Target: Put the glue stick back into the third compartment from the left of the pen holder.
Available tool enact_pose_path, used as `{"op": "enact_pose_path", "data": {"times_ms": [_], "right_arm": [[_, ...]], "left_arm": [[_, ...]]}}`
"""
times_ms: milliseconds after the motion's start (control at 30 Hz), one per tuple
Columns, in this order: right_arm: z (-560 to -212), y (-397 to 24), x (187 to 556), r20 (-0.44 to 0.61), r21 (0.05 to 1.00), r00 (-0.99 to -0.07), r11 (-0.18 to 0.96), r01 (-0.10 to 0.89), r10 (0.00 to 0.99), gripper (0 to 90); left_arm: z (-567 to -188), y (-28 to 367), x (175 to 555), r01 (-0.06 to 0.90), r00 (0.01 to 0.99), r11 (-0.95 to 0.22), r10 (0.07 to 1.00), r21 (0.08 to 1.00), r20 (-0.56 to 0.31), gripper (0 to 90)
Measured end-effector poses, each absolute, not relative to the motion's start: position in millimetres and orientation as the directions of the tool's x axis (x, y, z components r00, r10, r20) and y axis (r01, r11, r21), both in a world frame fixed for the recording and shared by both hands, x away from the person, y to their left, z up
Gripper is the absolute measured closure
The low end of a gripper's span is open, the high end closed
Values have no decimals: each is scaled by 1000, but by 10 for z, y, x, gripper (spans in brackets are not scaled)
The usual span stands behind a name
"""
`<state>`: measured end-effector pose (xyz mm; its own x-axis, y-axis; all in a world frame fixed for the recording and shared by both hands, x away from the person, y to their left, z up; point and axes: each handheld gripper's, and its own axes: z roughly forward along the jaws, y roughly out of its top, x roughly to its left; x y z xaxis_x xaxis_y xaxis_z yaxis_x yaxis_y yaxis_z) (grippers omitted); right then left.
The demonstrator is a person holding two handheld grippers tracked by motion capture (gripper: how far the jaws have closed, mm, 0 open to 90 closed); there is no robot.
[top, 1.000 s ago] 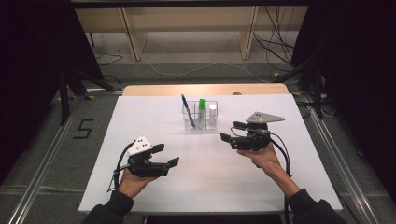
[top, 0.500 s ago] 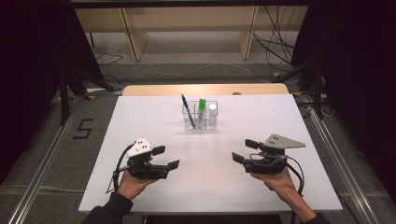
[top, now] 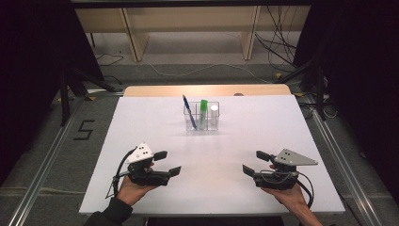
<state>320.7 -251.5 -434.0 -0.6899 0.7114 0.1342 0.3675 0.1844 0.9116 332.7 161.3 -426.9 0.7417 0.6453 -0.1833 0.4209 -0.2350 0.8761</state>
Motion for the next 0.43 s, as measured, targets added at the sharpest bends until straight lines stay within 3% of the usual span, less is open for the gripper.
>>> {"op": "enact_pose_path", "data": {"times_ms": [433], "right_arm": [[-4325,-2491,3184,116,921,-695,185,342,709,234]], "left_arm": [[-4275,1640,3342,422,734,-217,652,880,-191,205]]}}
